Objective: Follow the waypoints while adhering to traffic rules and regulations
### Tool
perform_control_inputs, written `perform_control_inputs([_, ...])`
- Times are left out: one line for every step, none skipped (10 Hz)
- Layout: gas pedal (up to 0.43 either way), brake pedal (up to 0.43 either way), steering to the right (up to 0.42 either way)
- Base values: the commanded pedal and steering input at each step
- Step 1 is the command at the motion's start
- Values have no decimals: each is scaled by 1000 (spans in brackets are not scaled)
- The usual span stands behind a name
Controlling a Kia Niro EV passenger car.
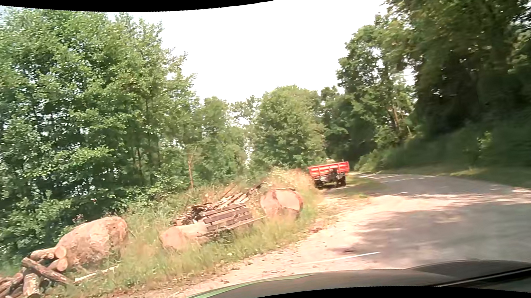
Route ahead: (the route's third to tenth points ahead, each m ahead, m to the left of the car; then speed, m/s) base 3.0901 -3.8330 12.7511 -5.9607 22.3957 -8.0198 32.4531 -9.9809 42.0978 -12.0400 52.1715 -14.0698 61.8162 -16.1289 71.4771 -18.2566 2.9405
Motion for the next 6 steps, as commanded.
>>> perform_control_inputs([0, 0, -869])
perform_control_inputs([0, 0, -915])
perform_control_inputs([0, 0, -947])
perform_control_inputs([8, 0, -970])
perform_control_inputs([20, 0, -966])
perform_control_inputs([28, 0, -967])
